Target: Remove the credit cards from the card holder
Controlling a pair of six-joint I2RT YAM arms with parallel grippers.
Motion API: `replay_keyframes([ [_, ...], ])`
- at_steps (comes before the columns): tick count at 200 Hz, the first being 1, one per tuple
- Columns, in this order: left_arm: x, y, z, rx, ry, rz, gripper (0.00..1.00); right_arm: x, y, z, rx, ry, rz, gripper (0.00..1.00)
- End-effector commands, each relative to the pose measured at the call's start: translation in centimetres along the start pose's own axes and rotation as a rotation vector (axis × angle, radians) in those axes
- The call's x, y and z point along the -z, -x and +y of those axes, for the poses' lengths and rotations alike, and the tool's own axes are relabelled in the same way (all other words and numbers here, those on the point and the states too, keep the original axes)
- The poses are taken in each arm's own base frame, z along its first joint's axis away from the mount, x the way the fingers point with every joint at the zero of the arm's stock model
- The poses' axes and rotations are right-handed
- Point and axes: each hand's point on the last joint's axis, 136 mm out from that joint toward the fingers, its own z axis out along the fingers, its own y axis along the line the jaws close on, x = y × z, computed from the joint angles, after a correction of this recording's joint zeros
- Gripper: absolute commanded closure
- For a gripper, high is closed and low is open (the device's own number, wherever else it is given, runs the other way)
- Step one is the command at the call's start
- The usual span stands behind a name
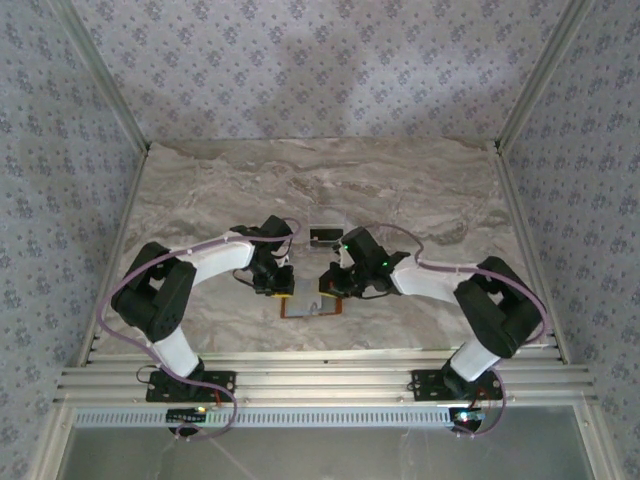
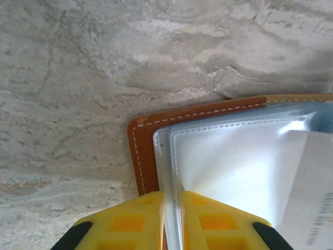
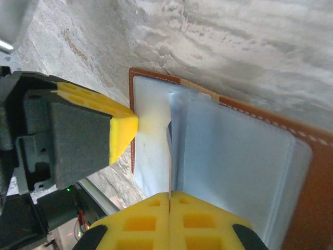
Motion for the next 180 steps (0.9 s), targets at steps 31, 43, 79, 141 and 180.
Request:
replay_keyframes([
  [31,1.1,0.4,0.1,-0.02,0.041,-0.016,0.81,4.6,1.1,-0.2,0.125,-0.114,-0.063,1.0],
  [43,1.5,0.7,-0.2,-0.023,0.036,-0.029,0.81,5.4,1.5,0.1,0.167,-0.131,-0.076,1.0],
  [79,2.9,1.4,-0.6,-0.03,0.033,-0.079,0.79,7.7,3.1,1.2,0.398,-0.226,-0.086,1.0],
  [141,3.9,1.8,0.4,0.015,0.006,-0.151,0.76,9.1,5.3,3.2,1.07,-0.283,0.001,1.0],
  [180,4.1,1.2,1.6,0.046,-0.002,-0.16,0.75,9.5,8.5,1.4,1.368,-0.468,0.144,1.0],
])
